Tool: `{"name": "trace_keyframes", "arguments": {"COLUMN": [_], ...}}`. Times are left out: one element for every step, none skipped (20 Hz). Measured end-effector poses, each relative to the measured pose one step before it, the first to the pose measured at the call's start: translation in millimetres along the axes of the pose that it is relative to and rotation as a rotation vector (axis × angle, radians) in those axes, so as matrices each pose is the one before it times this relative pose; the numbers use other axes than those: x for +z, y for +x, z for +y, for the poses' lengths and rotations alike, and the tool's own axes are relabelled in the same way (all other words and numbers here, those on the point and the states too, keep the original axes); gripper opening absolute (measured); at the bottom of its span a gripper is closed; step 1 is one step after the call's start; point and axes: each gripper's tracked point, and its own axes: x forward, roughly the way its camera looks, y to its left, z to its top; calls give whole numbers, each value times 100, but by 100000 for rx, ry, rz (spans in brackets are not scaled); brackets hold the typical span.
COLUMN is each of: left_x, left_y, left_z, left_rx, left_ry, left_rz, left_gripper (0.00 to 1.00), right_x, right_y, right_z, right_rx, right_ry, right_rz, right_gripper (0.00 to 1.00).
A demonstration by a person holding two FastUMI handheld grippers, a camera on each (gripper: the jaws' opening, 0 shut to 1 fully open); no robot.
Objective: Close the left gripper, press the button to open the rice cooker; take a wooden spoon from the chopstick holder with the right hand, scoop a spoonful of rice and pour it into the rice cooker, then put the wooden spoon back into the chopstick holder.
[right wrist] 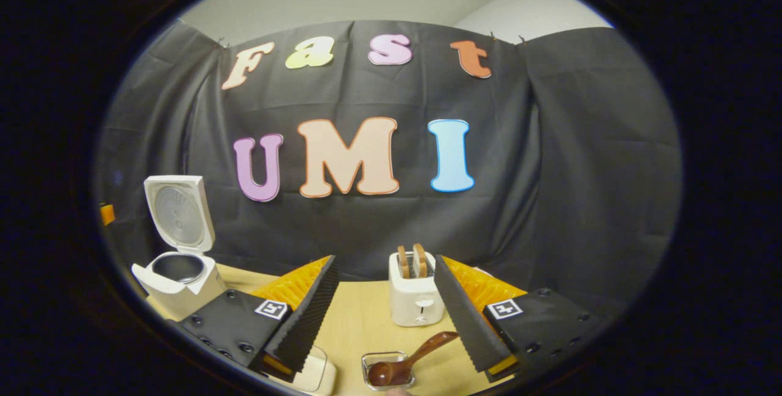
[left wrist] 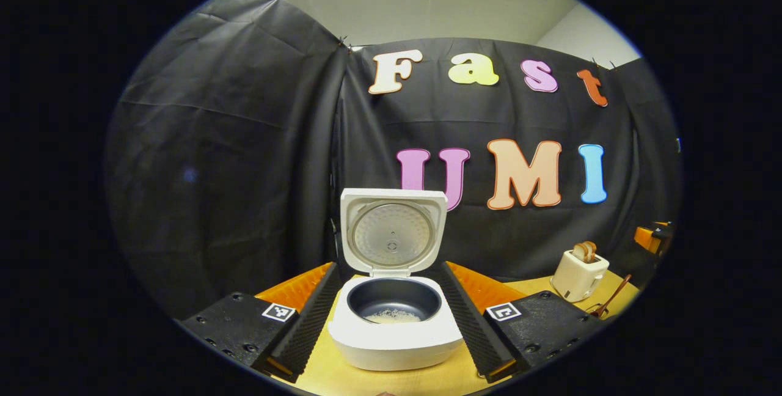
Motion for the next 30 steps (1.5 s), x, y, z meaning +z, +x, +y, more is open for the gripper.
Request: {"name": "trace_keyframes", "arguments": {"left_x": [-101, 303, -3, -44, -121, 62, -2, 30, 26, 168, 67, 106, 83, -21, -65, 15, -108, 39, -84, 30, 13, 118, -63, 17, -136, -107, -80, -58, -52, -101], "left_y": [-385, -345, -212, -183, -143, -265, -101, -159, 50, -169, -174, 1, -31, -90, 38, -77, -40, -13, -46, -61, 36, -19, -55, -48, -42, 19, -76, 20, -15, -59], "left_z": [240, 174, -31, 178, -18, 107, -108, 38, -70, -93, -145, -88, 26, -43, -216, -90, -113, -50, -14, -64, -106, -32, 60, 49, -34, 0, 98, -53, -74, -13], "left_rx": [918, 787, 765, 785, 414, 632, -8, 530, 291, 153, 12, 111, 42, 148, -140, 142, 115, 150, 133, 20, 145, 162, 206, 175, 146, 151, 304, 91, 85, 80], "left_ry": [182, -137, -76, 15, 61, 93, 290, 582, 731, 458, 485, 576, 563, 392, 121, 84, 203, 362, 378, 259, 26, 111, 139, 265, 322, 265, 64, -126, -61, 91], "left_rz": [-42, -355, 20, 185, 425, 17, 238, 48, -63, -168, -226, -94, -17, 211, 141, 237, 191, 79, 54, 199, 17, -3, -104, -15, 220, 291, 319, 346, 311, 268], "left_gripper": [96, 96, 95, 95, 95, 94, 95, 95, 95, 95, 95, 95, 95, 95, 95, 95, 95, 95, 95, 95, 95, 95, 95, 95, 95, 95, 95, 95, 95, 95], "right_x": [-671, -532, -555, -612, -747, -700, -937, -795, -886, -791, -742, -701, -852, -842, -915, -970, -1006, -147, 487, -194, -953, -485, -446, -426, -677, -636, -539, -571, -626, -436], "right_y": [560, 536, 395, 399, 435, 426, 473, 341, 349, 383, 326, 381, 378, 350, 403, 421, 415, 25, 336, 474, 217, 244, 231, 260, 280, 237, 112, 334, 259, 123], "right_z": [-509, -518, -360, -531, -499, -444, -434, -296, -486, -377, -386, -303, -223, -322, -291, -114, -208, -250, -484, -268, -123, -295, -57, 63, -94, -60, 41, 251, 299, 286], "right_rx": [-709, -727, -413, -700, -473, -483, -225, 30, -262, -66, -133, 58, -14, -174, -181, 131, -5, -274, -1391, -102, -496, -704, 56, 238, 12, 288, 456, 991, 1155, 927], "right_ry": [-24, -12, 97, 180, 266, 284, 701, 1510, 1892, 2246, 2427, 2366, 2106, 1708, 1486, 1726, 1887, 711, -258, 113, 403, 549, 434, -263, -653, -426, 9, 593, 556, 607], "right_rz": [1381, 1368, 1153, 1417, 1393, 1660, 2012, 2055, 2149, 2156, 2046, 1995, 2288, 2286, 2655, 3231, 2932, -185, -1449, 1685, 2400, 904, 962, 1494, 1881, 1849, 1701, 2495, 2063, 2232], "right_gripper": [100, 100, 100, 99, 99, 99, 99, 99, 99, 99, 99, 99, 99, 99, 99, 99, 99, 99, 100, 99, 100, 100, 100, 100, 100, 100, 100, 100, 100, 100]}}
